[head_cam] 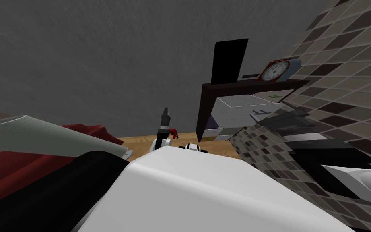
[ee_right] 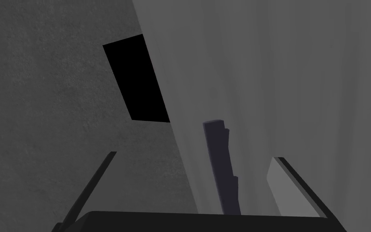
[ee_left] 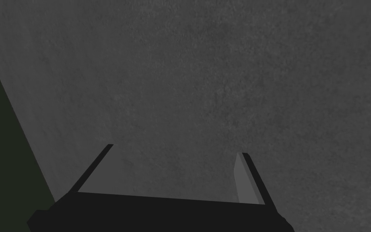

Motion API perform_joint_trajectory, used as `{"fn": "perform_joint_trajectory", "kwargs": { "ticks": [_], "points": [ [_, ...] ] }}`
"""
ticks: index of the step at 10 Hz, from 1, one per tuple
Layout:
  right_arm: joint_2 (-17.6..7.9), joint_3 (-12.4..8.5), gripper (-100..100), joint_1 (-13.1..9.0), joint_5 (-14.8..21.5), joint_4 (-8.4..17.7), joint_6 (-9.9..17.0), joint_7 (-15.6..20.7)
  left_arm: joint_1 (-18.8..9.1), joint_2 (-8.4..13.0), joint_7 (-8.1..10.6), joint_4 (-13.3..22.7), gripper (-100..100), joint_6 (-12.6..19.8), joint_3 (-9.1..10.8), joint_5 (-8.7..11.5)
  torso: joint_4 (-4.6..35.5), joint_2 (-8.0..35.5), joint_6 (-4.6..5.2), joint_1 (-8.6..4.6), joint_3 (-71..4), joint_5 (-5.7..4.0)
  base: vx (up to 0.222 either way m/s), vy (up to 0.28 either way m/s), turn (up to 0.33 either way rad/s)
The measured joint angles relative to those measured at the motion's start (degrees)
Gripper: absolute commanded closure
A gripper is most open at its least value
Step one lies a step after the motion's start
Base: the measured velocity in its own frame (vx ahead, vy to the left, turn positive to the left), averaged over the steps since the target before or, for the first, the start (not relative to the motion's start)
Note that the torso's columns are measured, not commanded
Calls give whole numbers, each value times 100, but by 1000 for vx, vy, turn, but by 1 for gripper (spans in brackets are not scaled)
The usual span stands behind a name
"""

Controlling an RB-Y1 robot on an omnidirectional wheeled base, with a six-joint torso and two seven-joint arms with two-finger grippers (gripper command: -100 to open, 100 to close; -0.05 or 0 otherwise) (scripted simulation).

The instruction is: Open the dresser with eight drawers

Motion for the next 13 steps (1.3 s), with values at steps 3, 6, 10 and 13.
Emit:
{"fn": "perform_joint_trajectory", "kwargs": {
  "ticks": [3,6,10,13],
  "points": [
    [-321,-231,-100,93,-152,-75,66,-249,0,0,0,0,0,0,0,0,10,43,2,-21,27,-8,55,33,-61],
    [-643,-500,-100,288,-328,-181,70,-515,0,0,0,0,0,0,0,0,48,90,10,-11,49,16,26,24,-69],
    [-809,-492,0,330,-371,-149,97,-615,-1,0,0,0,0,0,0,0,34,78,5,-2,46,9,5,2,-2],
    [-806,-474,0,350,-366,-129,91,-611,-1,0,0,0,0,0,0,0,21,59,3,-7,35,2,0,0,0]
  ]
}}
